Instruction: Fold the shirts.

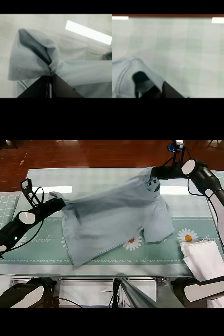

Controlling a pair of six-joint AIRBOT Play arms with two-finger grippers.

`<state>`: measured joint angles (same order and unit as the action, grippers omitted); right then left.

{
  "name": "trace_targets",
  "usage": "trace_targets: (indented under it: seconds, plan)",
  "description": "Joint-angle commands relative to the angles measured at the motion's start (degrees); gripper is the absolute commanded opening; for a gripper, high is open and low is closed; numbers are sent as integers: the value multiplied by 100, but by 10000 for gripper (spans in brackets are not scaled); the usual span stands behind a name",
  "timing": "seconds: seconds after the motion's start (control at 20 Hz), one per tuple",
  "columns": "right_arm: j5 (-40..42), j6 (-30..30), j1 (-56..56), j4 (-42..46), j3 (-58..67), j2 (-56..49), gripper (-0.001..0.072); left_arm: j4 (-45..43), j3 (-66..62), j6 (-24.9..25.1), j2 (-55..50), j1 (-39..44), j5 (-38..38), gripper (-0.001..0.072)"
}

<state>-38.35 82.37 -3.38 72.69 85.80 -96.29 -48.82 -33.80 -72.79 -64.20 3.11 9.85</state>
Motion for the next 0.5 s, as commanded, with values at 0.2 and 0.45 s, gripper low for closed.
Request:
trace_targets:
  seconds: [0.2,0.45]
  plan:
    - [-1097,-120,240,568,275,595,552,-245,-612,15,531,-719,835,644]
    - [-1766,55,1305,2465,592,1558,544,-1388,-1349,-400,1635,-3209,5383,594]
